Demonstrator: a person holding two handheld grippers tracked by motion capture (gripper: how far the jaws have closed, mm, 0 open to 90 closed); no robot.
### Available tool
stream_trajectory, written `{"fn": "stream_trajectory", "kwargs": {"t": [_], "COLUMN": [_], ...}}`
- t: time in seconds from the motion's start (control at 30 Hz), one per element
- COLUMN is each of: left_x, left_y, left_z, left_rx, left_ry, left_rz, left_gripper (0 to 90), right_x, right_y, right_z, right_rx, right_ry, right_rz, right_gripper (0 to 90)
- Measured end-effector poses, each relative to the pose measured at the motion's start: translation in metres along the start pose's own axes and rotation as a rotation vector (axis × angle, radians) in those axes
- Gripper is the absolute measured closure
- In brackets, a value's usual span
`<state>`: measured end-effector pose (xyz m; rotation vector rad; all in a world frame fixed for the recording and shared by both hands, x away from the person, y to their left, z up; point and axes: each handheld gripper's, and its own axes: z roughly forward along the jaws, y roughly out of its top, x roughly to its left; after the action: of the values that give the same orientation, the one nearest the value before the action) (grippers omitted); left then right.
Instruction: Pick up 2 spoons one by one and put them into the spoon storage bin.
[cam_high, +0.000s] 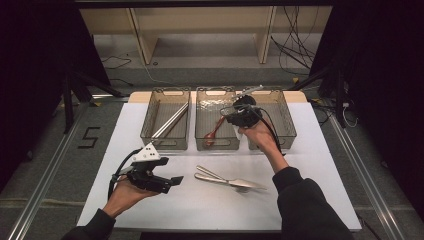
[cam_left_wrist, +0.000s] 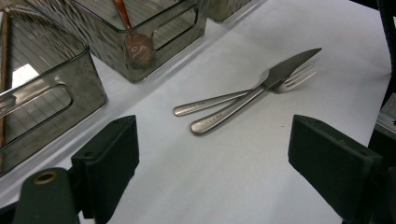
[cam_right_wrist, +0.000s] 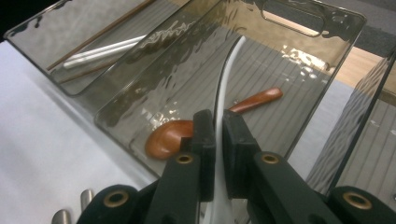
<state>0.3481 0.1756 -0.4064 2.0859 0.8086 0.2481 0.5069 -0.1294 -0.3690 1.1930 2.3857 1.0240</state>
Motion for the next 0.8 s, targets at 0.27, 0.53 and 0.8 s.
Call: {"fn": "stream_trajectory", "kwargs": {"t": [0.27,0.53,0.8], "left_x": [0.0,-0.001,-0.001], "left_y": [0.0,0.0,0.0], "left_z": [0.0,0.0,0.0], "left_rx": [-0.003,-0.001,-0.001], "left_ry": [-0.003,-0.006,-0.007], "left_rz": [-0.001,0.0,0.004], "left_gripper": [15.9,15.9,15.9], "right_x": [-0.004,-0.006,-0.012], "right_y": [0.008,0.014,0.012], "right_z": [0.019,0.032,0.043], "right_rx": [0.014,0.036,0.045], "right_ry": [-0.011,-0.031,-0.048], "right_rz": [0.023,0.037,0.067], "right_gripper": [85.5,85.4,85.3]}}
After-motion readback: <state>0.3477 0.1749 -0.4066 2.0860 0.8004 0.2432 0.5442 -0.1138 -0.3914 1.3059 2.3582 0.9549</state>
